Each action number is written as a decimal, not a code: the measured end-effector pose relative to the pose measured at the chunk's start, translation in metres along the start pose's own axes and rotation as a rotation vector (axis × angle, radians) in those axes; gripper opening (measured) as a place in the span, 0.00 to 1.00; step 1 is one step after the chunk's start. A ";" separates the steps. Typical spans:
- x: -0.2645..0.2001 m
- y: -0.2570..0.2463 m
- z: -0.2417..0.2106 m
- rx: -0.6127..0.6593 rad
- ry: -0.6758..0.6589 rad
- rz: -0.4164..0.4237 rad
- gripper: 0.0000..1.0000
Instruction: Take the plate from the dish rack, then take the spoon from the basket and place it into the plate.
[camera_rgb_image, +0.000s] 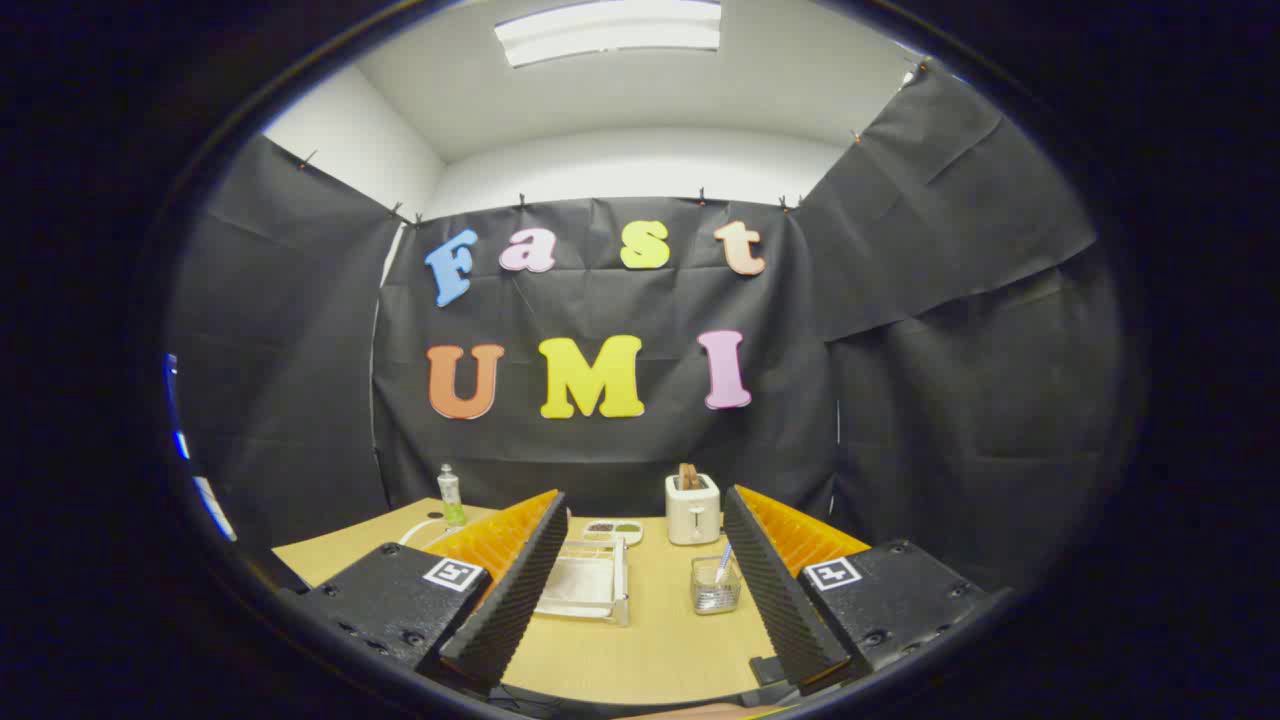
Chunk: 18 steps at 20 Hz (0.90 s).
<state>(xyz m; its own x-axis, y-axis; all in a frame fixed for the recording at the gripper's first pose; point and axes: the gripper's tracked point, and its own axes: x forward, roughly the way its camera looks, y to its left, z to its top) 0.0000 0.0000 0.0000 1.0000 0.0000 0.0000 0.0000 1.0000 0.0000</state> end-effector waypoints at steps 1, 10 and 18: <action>0.002 -0.001 -0.002 0.010 0.013 0.002 1.00; 0.019 -0.020 -0.022 0.037 0.063 -0.024 1.00; 0.049 -0.023 -0.037 0.055 0.126 -0.031 1.00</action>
<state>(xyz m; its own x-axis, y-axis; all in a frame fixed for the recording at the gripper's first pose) 0.0487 -0.0228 -0.0365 0.9916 -0.0271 -0.1265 0.0340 0.9980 0.0525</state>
